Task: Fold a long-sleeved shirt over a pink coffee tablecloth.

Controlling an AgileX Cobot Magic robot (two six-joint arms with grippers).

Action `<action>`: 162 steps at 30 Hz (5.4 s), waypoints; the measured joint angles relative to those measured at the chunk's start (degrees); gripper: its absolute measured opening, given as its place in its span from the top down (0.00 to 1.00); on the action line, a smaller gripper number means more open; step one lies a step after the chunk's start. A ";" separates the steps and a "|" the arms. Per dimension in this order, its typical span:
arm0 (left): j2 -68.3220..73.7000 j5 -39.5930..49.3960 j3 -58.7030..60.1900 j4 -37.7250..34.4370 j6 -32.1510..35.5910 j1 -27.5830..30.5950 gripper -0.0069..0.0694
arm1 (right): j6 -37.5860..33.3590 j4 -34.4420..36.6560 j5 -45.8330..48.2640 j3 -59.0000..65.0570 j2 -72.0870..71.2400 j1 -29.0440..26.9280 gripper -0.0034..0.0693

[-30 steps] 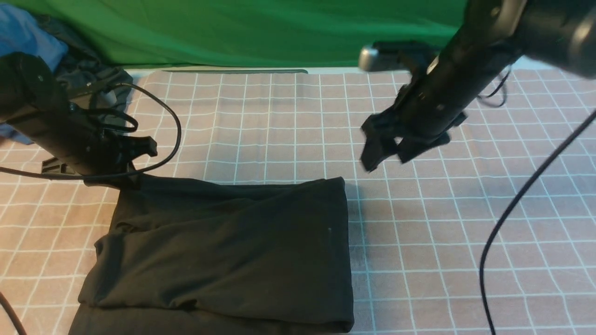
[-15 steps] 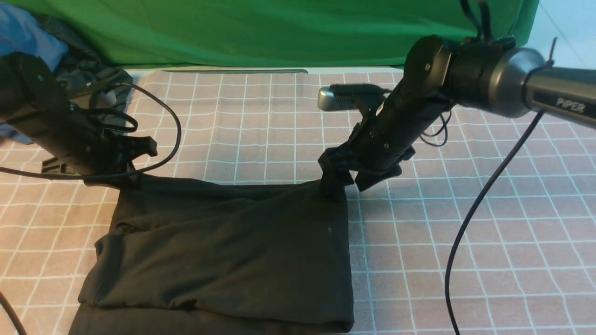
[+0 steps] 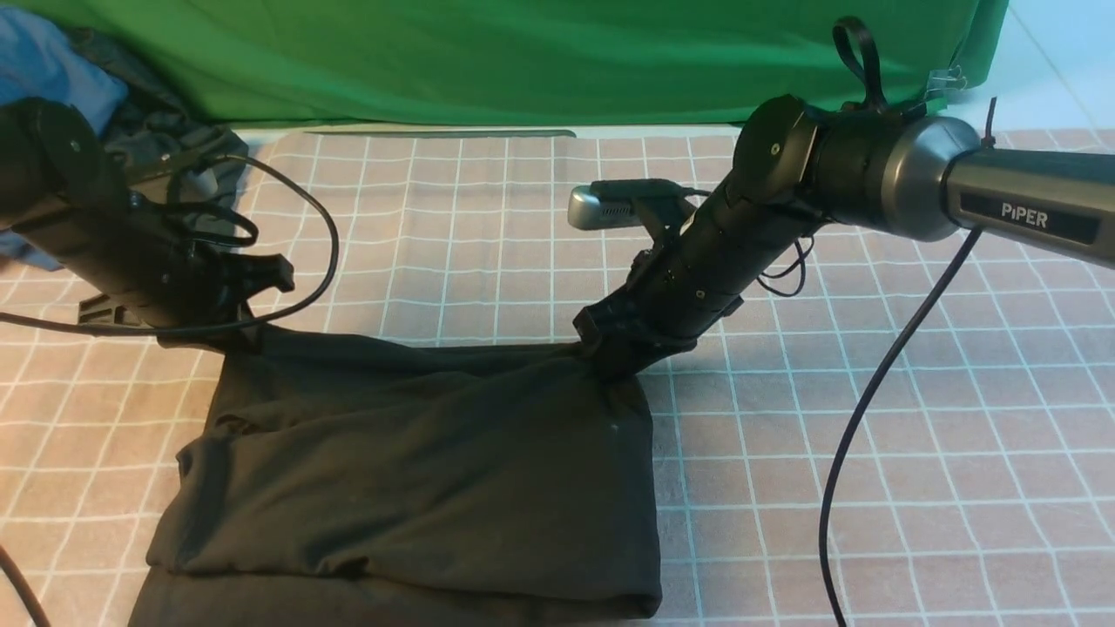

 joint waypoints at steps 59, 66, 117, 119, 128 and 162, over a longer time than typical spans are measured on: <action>-38.34 8.00 -8.00 -8.68 -2.04 0.04 0.89 | 3.02 -18.52 6.64 -17.30 -36.11 -6.58 0.90; -60.19 8.00 7.34 -9.68 -1.98 0.04 0.89 | 2.87 -19.42 -10.88 -1.59 -55.19 -6.58 0.90; -90.29 -6.93 38.49 -10.49 -1.93 -1.27 0.89 | 3.79 -20.04 -54.57 62.05 -113.24 -6.58 0.84; -90.49 -7.08 38.71 -9.33 -1.93 -2.70 0.89 | 3.79 -20.04 -54.57 62.05 -113.24 -6.58 0.83; -96.38 -24.31 51.99 -4.69 -6.51 -8.97 0.89 | 3.79 -20.00 -54.45 62.05 -113.24 -6.58 0.83; -105.07 -26.04 69.72 9.93 -15.59 -4.51 0.89 | 3.79 -20.00 -54.40 62.05 -113.24 -6.58 0.73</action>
